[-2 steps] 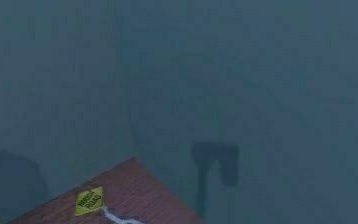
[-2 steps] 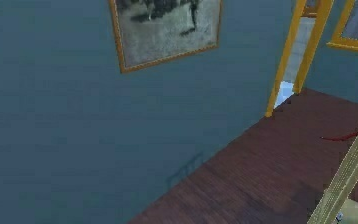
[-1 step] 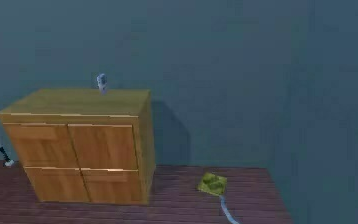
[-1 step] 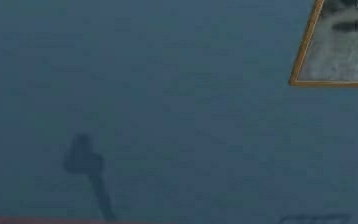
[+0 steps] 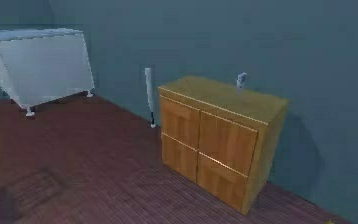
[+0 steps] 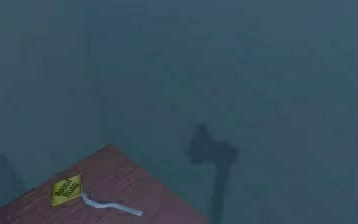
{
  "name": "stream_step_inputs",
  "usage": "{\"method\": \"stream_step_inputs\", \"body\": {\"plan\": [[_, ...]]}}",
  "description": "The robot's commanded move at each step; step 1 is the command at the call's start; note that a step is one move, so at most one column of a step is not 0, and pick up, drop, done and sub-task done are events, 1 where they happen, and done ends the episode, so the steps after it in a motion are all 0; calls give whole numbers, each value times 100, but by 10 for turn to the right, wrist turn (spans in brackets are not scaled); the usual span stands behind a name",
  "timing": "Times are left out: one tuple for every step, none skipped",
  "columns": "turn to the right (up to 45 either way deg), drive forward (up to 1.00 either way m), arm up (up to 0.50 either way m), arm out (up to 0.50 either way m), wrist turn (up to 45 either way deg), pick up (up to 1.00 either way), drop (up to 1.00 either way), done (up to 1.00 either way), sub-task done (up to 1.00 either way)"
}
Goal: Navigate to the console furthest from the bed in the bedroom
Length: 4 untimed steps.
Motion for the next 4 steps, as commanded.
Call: {"method": "stream_step_inputs", "body": {"plan": [[0,50,0,0,0,0,0,0,0],[-450,0,0,0,0,0,0,0,0],[0,100,0,0,0,0,0,0,0],[0,100,0,0,0,0,0,0,0]]}}
